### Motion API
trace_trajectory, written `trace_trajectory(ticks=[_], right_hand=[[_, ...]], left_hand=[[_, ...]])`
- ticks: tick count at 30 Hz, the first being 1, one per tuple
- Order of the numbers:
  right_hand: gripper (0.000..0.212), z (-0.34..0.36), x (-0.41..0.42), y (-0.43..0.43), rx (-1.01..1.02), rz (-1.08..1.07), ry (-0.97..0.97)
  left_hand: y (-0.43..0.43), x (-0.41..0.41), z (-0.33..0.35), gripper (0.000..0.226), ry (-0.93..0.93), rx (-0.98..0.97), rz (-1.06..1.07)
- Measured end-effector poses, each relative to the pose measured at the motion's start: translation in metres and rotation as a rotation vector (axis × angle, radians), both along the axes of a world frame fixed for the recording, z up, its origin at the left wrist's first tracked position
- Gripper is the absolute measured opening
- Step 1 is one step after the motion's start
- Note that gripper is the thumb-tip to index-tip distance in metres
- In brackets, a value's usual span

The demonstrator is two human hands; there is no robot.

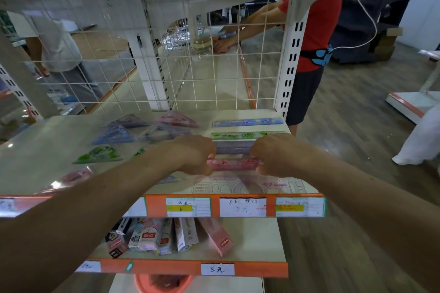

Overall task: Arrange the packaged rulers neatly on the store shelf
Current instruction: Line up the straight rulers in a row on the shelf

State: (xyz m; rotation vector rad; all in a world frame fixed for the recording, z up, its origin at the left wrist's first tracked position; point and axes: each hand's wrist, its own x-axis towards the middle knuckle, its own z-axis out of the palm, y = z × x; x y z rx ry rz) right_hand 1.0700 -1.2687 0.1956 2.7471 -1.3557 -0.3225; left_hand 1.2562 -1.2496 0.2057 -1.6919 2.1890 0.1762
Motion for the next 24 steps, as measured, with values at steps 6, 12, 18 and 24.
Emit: trace_trajectory(ticks=[6,12,18,24], right_hand=[[0.034,0.039,0.011,-0.007,-0.067,0.023,-0.019],[0.034,0.053,0.053,-0.023,0.018,-0.006,-0.176],[0.035,0.044,0.116,-0.062,0.163,-0.108,-0.309],[0.032,0.018,0.178,-0.102,0.162,-0.277,-0.414]], left_hand=[[0.009,0.053,0.046,0.036,0.071,-0.083,0.079],[0.011,0.119,0.060,0.036,0.032,-0.148,0.238],[-0.020,0.159,0.047,0.025,0.167,-0.160,0.236],[-0.072,0.182,0.035,0.027,0.221,-0.203,0.158]])
